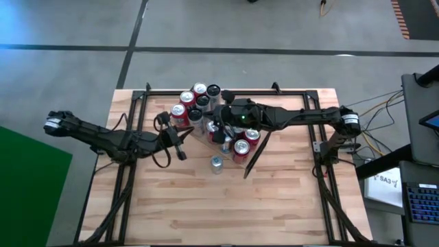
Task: Place canned beverage on shelf
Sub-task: Put the white/pink soda can on the shelf, align with the other white/pink soda cans
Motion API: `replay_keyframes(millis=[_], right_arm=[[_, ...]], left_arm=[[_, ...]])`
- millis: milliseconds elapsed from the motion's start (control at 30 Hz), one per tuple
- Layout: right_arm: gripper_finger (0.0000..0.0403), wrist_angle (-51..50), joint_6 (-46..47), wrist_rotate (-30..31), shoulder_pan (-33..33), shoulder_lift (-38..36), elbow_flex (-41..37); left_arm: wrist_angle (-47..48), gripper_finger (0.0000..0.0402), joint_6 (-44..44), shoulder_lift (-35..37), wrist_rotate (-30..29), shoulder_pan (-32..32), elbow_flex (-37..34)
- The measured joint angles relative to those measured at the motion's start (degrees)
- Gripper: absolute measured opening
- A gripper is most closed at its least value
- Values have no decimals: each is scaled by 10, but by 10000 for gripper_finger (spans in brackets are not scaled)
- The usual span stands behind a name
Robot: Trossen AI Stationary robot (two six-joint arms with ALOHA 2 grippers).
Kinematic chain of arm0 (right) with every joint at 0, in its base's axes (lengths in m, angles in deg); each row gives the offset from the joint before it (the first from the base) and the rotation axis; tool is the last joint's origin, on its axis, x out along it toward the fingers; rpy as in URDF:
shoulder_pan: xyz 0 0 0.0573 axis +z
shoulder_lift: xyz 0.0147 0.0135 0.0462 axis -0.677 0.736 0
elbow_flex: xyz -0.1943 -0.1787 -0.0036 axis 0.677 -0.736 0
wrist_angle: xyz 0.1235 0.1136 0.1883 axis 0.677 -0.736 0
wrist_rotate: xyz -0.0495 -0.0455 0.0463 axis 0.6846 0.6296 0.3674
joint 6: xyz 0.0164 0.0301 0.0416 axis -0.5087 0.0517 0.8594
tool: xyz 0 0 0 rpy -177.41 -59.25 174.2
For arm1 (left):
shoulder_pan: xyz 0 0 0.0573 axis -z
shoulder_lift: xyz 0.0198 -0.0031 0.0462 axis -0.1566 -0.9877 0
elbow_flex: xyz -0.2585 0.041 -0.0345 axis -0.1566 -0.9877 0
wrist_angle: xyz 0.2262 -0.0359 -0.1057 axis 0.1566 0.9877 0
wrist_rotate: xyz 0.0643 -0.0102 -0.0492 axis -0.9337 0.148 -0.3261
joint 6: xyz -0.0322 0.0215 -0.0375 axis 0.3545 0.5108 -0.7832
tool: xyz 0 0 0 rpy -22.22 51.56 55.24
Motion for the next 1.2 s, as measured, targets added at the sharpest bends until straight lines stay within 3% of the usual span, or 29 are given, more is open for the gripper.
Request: replay_keyframes(millis=[467, 633, 767, 967, 1200], right_arm=[[9, -1, -1, 0, 0, 1, 0], [9, -2, -7, 0, 0, 0, 0], [9, 0, -16, 1, 0, -1, 0], [9, 10, -27, 46, -3, -1, 0], [9, 8, -25, 46, -3, -2, 8]], left_arm=[[-1, 1, -6, 0, -2, -4, 0], [2, 1, -10, 0, -45, -4, 1], [5, 1, -11, 1, -42, -4, 1], [6, 1, -14, 1, -41, -3, 1], [7, 1, -13, 10, 50, -3, 7]])
